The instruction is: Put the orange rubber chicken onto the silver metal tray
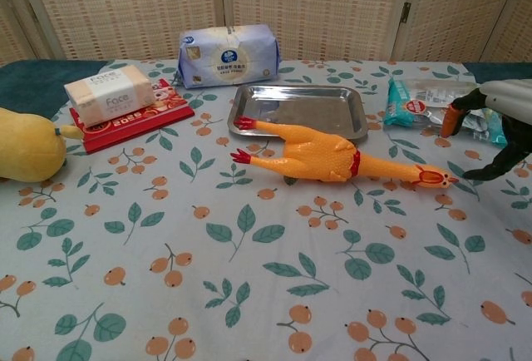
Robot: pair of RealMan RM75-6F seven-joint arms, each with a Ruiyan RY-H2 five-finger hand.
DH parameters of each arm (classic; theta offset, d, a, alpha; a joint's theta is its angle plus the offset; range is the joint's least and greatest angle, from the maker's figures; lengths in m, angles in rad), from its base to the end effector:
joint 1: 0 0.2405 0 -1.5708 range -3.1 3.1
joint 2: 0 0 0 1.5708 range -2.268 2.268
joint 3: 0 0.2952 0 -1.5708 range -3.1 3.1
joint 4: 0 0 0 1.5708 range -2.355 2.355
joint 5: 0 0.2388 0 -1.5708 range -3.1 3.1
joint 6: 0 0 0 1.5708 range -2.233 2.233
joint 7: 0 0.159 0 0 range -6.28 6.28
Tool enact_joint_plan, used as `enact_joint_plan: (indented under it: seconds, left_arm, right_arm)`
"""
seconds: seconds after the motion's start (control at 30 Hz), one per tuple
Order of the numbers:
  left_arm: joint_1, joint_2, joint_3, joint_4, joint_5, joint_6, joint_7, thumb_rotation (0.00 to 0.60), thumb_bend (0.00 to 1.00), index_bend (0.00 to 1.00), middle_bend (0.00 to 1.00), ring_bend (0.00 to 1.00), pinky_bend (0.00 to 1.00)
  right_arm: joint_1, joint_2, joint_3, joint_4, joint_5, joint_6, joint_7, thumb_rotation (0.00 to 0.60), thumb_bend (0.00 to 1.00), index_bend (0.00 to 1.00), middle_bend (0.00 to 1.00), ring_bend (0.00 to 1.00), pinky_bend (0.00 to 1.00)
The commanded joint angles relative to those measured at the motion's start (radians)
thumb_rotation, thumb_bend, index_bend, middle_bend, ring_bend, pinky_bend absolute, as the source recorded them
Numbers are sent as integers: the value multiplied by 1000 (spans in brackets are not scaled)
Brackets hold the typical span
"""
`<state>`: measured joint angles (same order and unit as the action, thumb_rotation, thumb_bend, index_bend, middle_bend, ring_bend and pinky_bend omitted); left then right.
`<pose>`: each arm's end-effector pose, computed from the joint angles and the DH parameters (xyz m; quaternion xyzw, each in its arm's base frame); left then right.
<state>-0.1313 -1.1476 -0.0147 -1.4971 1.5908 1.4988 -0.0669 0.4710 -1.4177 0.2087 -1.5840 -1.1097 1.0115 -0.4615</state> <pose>-0.3601 0.2112 0.1424 -0.6353 -0.3550 -0.4041 0.5541 -0.2647 -0.3426 0.0055 0.6969 -0.4090 0.3043 0.5044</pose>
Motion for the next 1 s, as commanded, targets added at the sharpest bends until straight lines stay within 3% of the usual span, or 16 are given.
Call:
enact_joint_plan:
  seconds: [0.03,0.5,1.0]
  left_arm:
    - [4,6,1,2,0,7,-12,600,436,0,0,0,65]
    - [4,24,-6,1,-15,5,-53,600,436,0,0,0,64]
    - [4,35,-10,6,-28,-2,-81,600,436,0,0,0,64]
  right_arm:
    - [60,-58,13,35,92,-33,-89,600,148,373,320,322,590]
    - [155,-175,7,122,215,-34,-161,600,165,451,320,322,590]
    - [206,-248,-8,202,278,-22,-193,600,171,433,320,322,590]
